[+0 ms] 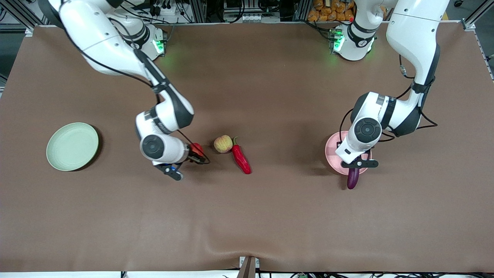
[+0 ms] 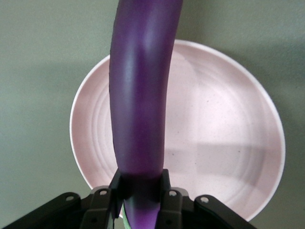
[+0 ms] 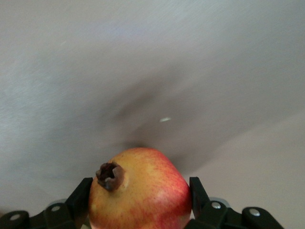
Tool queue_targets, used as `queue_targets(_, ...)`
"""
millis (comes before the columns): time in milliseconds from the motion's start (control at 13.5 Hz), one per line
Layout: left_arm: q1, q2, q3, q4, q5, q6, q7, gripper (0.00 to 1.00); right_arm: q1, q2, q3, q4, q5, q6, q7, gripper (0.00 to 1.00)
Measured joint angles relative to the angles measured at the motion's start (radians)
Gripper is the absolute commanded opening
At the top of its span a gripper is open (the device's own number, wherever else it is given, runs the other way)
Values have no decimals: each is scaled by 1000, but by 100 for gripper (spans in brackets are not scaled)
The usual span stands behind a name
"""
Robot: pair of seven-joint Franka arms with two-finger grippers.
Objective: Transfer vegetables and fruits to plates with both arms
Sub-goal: 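Lower the eggplant onto the pink plate while the right gripper carries pomegranate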
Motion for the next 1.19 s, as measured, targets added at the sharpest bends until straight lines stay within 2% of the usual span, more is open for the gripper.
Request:
queue_targets(74, 0, -7, 0, -10, 0, 0, 0, 9, -38, -29, 0, 5, 0, -73, -51, 0)
queue_targets(148, 1, -13, 0, -21, 0, 0, 0, 22, -78, -57, 0, 5, -1, -138, -108, 0)
queue_targets(223, 2, -19, 0, -31, 0, 0, 0, 42, -123, -81, -2, 5, -2, -195, -175, 0)
queue_targets(297, 4, -23, 0, -37, 0, 0, 0, 76, -167, -99, -7, 4, -4, -240, -247, 0)
queue_targets(371, 5, -24, 0, -40, 0, 0, 0, 94, -209, -111, -20, 3, -6, -279, -329, 0)
queue_targets(445, 5, -24, 0, -42, 0, 0, 0, 100, -246, -122, -41, -1, -8, -320, -414, 0)
queue_targets(742, 5, -25, 0, -36, 0, 7, -2, 100, -296, -181, -193, -6, -14, -454, -718, 0)
queue_targets(1039, 3, -53, -24, 18, 0, -2, -33, 100, -300, -197, -384, -21, -42, -441, -1044, 0)
queue_targets(1188, -9, -62, -86, 84, -7, -56, -151, 100, -308, -188, -433, -37, -43, -387, -1138, 0)
